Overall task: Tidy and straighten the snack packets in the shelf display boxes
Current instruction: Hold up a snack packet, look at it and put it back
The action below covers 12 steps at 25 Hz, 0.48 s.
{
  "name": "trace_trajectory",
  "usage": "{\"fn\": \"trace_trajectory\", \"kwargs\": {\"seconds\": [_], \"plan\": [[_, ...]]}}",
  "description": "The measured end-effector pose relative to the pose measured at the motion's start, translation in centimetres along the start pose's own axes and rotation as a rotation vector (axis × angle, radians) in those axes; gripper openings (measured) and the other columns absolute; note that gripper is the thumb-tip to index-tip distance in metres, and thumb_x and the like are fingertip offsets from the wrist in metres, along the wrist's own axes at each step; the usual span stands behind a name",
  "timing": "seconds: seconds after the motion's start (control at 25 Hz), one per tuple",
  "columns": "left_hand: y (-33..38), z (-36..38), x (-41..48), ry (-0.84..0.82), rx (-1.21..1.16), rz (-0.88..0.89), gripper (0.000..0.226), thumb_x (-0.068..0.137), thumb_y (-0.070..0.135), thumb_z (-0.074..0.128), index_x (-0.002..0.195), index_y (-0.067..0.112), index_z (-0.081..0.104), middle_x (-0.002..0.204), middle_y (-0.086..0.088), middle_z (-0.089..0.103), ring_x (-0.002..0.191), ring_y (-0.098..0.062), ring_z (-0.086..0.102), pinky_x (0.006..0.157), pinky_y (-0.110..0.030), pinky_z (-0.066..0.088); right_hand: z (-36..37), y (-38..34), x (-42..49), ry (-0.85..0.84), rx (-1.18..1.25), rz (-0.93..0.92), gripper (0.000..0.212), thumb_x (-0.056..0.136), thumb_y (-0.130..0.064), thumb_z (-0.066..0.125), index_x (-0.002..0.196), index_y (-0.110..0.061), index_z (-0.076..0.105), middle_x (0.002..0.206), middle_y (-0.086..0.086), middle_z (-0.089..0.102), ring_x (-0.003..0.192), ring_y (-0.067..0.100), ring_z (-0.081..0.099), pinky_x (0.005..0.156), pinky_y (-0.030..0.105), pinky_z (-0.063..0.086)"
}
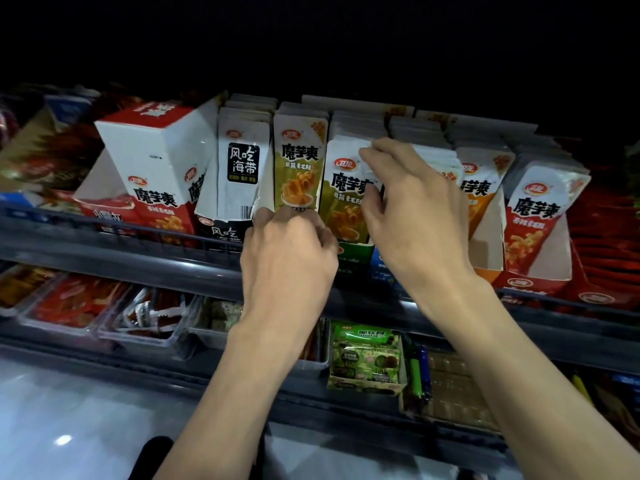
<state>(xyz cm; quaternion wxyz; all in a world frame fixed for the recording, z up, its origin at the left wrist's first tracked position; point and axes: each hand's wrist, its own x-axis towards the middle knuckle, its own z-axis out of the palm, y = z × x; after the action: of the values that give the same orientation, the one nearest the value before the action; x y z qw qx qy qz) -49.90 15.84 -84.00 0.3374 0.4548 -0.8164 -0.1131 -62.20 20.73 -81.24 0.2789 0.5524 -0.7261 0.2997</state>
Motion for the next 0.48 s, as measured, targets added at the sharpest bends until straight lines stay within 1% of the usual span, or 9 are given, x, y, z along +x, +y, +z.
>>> {"fn": "trace_trajectory", "kwargs": {"seconds": [0.08, 0.16, 0.2, 0.28, 0.4, 0.48], "plan": [[0.2, -0.2, -0.1, -0.008, 0.000, -0.014, 0.020, 0.090, 0.023, 0.055, 0.090, 0.014, 0.073, 0.093, -0.010, 0.067, 0.095, -0.031, 0.053, 0.075, -0.041, 0.046, -0.2, 0.2, 0.0, -0.006, 0.095, 0.016, 0.036, 0.093, -0.012, 0.063, 0.129, -0.017, 0.061, 0.125, 0.002, 0.060, 0.085, 0.020, 0.065, 0.070, 0.033, 0.053], [0.4, -0.3, -0.1, -0.016, -0.033, -0.046, 0.016, 0.090, 0.026, 0.056, 0.095, 0.017, 0.068, 0.097, -0.007, 0.066, 0.096, -0.029, 0.054, 0.077, -0.041, 0.047, -0.2, 0.5, 0.0, -0.017, 0.178, 0.052, 0.029, 0.094, -0.015, 0.064, 0.123, -0.020, 0.063, 0.117, -0.001, 0.056, 0.076, 0.012, 0.057, 0.067, 0.028, 0.048], [0.5, -0.3, 0.0, -0.008, -0.069, -0.065, 0.016, 0.089, 0.027, 0.057, 0.100, 0.018, 0.064, 0.100, -0.005, 0.065, 0.097, -0.029, 0.056, 0.079, -0.043, 0.048, -0.2, 0.7, 0.1, -0.017, 0.209, 0.063, 0.025, 0.094, -0.017, 0.065, 0.118, -0.020, 0.064, 0.114, -0.003, 0.056, 0.075, 0.008, 0.053, 0.067, 0.026, 0.046], [0.6, -0.3, 0.1, 0.018, -0.143, -0.093, 0.023, 0.088, 0.027, 0.062, 0.109, 0.018, 0.056, 0.105, -0.003, 0.064, 0.098, -0.027, 0.058, 0.080, -0.046, 0.050, -0.2, 0.9, 0.1, -0.020, 0.247, 0.068, 0.017, 0.094, -0.019, 0.066, 0.111, -0.020, 0.065, 0.109, -0.006, 0.056, 0.078, 0.004, 0.050, 0.069, 0.024, 0.046], [0.6, -0.1, 0.3, 0.038, -0.180, -0.085, 0.035, 0.088, 0.025, 0.064, 0.120, 0.019, 0.051, 0.113, -0.002, 0.064, 0.103, -0.026, 0.059, 0.084, -0.046, 0.050, -0.1, 1.1, 0.2, -0.029, 0.245, 0.052, 0.012, 0.094, -0.019, 0.065, 0.106, -0.019, 0.062, 0.106, -0.006, 0.056, 0.080, 0.005, 0.050, 0.068, 0.025, 0.045], [0.5, 0.2, 0.4, 0.041, -0.181, -0.069, 0.038, 0.089, 0.026, 0.065, 0.124, 0.019, 0.052, 0.115, -0.002, 0.064, 0.105, -0.026, 0.058, 0.085, -0.045, 0.050, -0.2, 1.2, 0.2, -0.032, 0.287, 0.053, 0.010, 0.095, -0.018, 0.063, 0.104, -0.019, 0.061, 0.102, -0.007, 0.057, 0.084, 0.007, 0.054, 0.069, 0.029, 0.048]]}}
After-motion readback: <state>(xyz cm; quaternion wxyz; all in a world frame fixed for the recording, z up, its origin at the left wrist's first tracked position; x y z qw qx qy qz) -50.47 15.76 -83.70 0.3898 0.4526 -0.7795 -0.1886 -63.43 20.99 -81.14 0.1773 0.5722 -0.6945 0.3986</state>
